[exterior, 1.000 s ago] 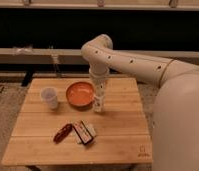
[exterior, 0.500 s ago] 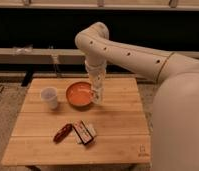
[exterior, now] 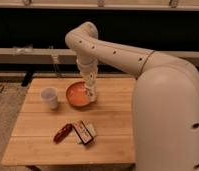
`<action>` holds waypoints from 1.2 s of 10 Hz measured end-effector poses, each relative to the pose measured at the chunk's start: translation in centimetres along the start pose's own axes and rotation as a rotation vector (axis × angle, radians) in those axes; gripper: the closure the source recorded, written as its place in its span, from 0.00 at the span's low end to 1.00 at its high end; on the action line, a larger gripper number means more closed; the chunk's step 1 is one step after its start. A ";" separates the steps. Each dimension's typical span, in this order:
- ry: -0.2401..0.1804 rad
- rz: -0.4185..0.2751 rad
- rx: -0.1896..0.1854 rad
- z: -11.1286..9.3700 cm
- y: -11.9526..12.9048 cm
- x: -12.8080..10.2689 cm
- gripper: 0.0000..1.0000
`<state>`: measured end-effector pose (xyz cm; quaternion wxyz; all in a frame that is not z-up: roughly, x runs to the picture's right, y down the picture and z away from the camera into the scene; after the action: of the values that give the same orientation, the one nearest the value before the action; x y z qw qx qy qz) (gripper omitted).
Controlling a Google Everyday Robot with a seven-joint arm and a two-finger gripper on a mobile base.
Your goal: Place the bottle in the ceramic bowl
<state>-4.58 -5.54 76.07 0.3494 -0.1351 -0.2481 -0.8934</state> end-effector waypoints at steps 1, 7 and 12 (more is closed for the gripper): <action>-0.001 -0.008 0.000 0.2 0.0 0.3 0.91; -0.006 -0.044 0.004 1.1 -0.6 2.0 0.46; 0.009 -0.064 0.007 1.1 -1.2 3.6 0.20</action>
<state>-7.92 -6.16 78.08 0.3223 -0.1220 -0.2536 -0.9038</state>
